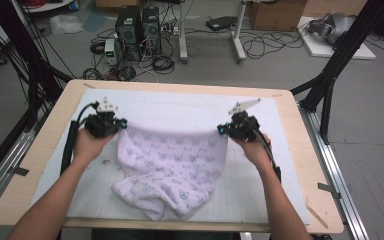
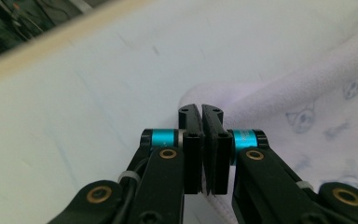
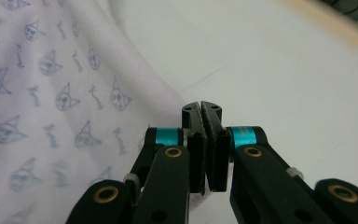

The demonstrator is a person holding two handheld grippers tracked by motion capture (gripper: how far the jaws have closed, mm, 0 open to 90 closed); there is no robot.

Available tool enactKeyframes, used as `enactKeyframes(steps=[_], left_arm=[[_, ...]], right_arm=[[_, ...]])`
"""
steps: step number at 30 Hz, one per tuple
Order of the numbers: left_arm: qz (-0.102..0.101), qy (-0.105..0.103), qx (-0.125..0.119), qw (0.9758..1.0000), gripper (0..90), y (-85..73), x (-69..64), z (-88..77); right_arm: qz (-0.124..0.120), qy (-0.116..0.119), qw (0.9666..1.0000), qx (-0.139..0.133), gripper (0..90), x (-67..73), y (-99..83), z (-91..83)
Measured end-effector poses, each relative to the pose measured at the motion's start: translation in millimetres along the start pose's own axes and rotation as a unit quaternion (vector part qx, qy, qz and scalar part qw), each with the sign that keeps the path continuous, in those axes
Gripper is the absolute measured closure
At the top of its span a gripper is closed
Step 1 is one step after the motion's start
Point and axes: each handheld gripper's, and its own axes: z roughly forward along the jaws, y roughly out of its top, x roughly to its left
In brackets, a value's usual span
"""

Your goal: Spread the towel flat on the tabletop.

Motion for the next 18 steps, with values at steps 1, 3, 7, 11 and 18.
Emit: enactKeyframes(steps=[1,3,7,11,18], left_arm=[[0.000,0.012,-0.011,0.9999,86.6,13.5,6.9,1.1],[-0.023,0.026,-0.023,0.9991,83.7,30.2,18.9,7.6],[-0.033,0.021,0.000,0.9992,62.4,22.5,24.5,20.4],[-0.034,-0.005,0.011,0.9993,58.3,-5.8,19.6,24.6],[-0.013,-0.051,-0.001,0.9986,54.9,-36.1,-4.3,9.7]], right_arm=[[0.003,-0.011,0.9999,-0.009,89.3,-8.7,11.8,-3.9],[0.015,-0.037,0.9989,-0.027,84.9,-26.1,30.8,-8.0],[0.044,-0.038,0.9971,-0.050,67.9,-39.0,34.8,-0.1],[0.027,-0.008,0.9996,-0.002,63.7,-24.4,22.3,17.3],[0.002,0.024,0.9993,-0.029,63.4,14.4,-2.6,16.2]])
